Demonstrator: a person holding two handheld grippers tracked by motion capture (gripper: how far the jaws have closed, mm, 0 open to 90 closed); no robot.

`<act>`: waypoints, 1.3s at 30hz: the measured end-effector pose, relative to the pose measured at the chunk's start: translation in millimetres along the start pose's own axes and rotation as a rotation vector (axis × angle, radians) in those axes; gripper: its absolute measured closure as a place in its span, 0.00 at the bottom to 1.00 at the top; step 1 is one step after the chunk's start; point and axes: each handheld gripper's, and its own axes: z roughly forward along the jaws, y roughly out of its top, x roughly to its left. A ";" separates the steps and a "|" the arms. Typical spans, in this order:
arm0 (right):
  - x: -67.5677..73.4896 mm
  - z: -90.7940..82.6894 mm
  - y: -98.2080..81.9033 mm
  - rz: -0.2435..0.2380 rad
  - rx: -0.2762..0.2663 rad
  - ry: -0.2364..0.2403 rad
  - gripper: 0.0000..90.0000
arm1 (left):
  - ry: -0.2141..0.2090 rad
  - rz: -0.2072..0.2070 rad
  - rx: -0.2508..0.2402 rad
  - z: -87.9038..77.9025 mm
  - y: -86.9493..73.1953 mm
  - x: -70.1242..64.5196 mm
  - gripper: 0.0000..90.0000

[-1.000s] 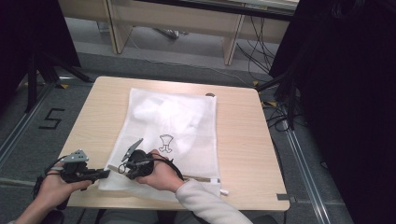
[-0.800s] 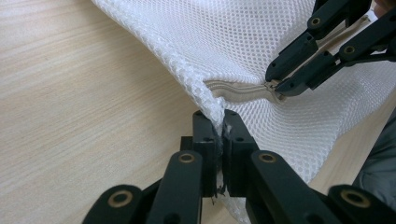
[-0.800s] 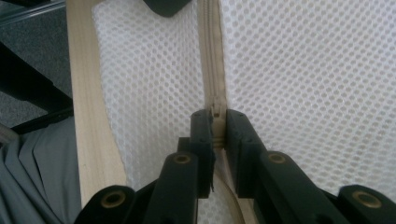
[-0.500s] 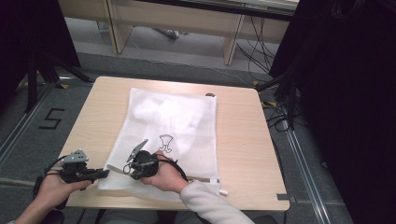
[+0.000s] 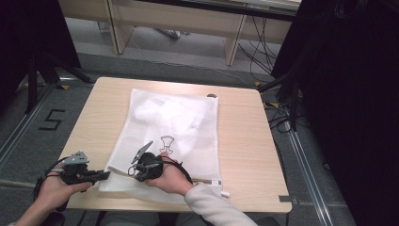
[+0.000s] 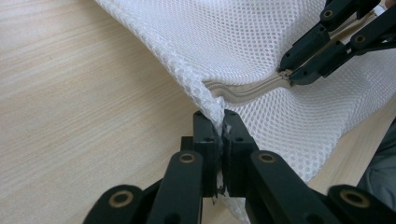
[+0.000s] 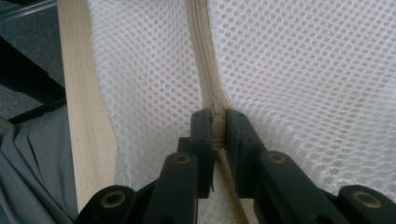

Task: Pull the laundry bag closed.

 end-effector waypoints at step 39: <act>-6.0 -8.6 -12.4 0.024 0.009 0.004 0.91 | -0.002 0.004 0.004 0.9 -0.6 -0.1 0.95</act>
